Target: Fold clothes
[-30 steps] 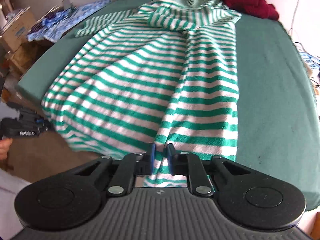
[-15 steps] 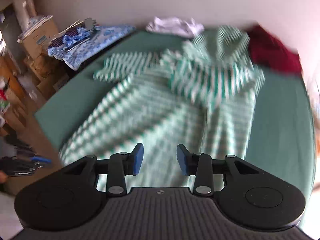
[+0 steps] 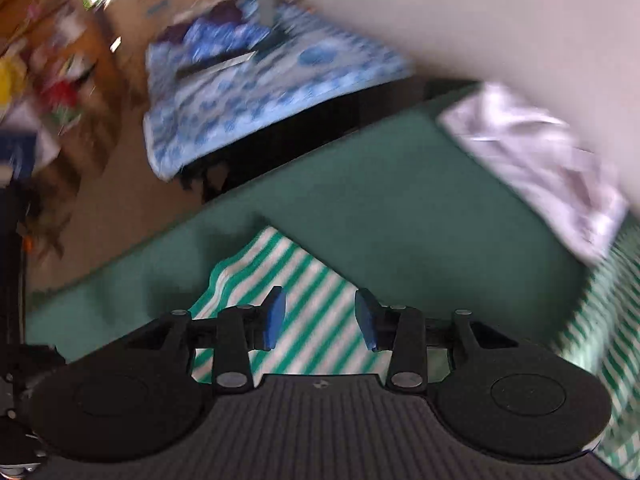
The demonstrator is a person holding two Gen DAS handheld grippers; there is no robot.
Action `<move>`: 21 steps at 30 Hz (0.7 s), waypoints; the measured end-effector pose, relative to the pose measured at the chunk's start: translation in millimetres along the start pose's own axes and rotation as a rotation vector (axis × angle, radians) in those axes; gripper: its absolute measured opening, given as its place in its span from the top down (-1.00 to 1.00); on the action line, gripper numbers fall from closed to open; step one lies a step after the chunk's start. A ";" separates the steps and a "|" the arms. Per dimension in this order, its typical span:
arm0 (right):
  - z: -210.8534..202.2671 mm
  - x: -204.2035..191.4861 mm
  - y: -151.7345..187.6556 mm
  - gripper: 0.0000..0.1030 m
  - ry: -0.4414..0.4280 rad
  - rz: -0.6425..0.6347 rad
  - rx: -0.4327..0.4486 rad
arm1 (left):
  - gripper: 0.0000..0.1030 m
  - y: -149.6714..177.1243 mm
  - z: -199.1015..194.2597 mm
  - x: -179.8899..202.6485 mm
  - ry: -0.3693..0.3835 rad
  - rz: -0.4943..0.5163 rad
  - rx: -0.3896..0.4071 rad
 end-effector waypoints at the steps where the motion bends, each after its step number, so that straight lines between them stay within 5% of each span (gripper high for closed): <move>1: 13.7 -3.1 -6.0 0.20 -0.008 -0.024 -0.009 | 0.21 -3.8 8.3 -1.0 -0.008 -0.006 0.000; 3: 36.3 -10.3 -16.8 0.18 -0.014 -0.072 -0.014 | 0.15 -9.5 19.5 -2.8 -0.026 -0.008 0.003; 5: 52.2 -17.9 -25.7 0.14 -0.015 -0.113 -0.013 | -0.15 -16.0 22.9 -0.5 -0.047 0.012 0.018; 8: 69.5 -26.8 -34.3 0.13 -0.034 -0.162 -0.037 | -0.20 -22.5 31.5 -1.0 -0.046 0.019 0.024; 10: 78.2 -30.1 -36.5 0.12 -0.018 -0.188 -0.051 | 0.00 -25.5 36.2 0.1 -0.051 0.034 0.026; 11: 80.2 -31.0 -38.1 0.07 -0.013 -0.186 -0.051 | 0.26 -26.3 37.9 1.9 -0.047 0.041 0.023; 14: 85.2 -33.9 -41.0 0.10 -0.007 -0.189 -0.053 | 0.48 -27.5 41.6 5.0 -0.032 0.044 0.019; 15: 84.0 -36.5 -40.1 0.23 -0.013 -0.213 -0.050 | 0.63 -27.6 42.2 5.4 -0.025 0.039 0.016; 16: 82.5 -39.1 -39.2 0.74 -0.021 -0.240 -0.046 | 0.96 -27.7 42.8 5.9 -0.017 0.034 0.014; 17: 80.3 -39.2 -39.1 1.00 -0.016 -0.245 -0.035 | 1.00 -27.8 43.5 6.3 -0.009 0.029 0.011; 21: 67.5 -28.7 -40.1 1.00 -0.031 -0.199 0.011 | 1.00 -29.1 39.7 10.4 0.004 0.026 0.028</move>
Point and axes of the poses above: each gripper's, at about its wrist camera, not at the fingertips, and z roughly the way its jaws point, x to its right, y to its underside, the point moved 3 cm from there along z, roughly the way its jaws point, and after that the axes turned 1 degree about -x, right-handed, at the moved point
